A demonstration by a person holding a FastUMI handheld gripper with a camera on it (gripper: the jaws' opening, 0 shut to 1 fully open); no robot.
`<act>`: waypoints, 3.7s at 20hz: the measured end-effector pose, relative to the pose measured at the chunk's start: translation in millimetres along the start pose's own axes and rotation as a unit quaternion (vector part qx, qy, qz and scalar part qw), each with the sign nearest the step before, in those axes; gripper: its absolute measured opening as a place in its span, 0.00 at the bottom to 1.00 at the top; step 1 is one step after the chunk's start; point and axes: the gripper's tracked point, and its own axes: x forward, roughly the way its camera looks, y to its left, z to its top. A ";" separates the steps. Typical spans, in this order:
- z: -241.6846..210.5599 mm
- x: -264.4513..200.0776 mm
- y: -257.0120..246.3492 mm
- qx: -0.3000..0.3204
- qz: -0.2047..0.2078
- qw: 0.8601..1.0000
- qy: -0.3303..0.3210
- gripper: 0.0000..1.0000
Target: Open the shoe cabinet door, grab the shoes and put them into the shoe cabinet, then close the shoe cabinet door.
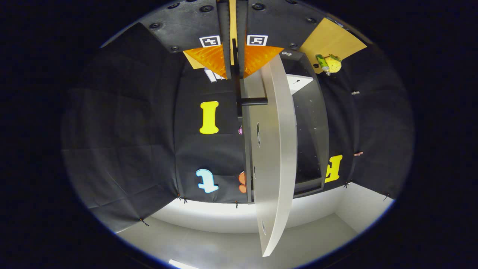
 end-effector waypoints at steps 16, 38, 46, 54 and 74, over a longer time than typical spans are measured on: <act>-26.6 -94.4 23.7 0.020 -0.071 0.997 0.019 0.85; -226.1 -51.3 220.9 0.066 0.039 0.979 0.192 0.99; -354.1 -27.2 229.0 0.046 0.046 0.952 0.298 0.99; -477.0 -2.1 220.8 0.023 0.032 0.915 0.400 0.99; -546.9 72.1 195.3 -0.017 -0.043 0.890 0.454 0.24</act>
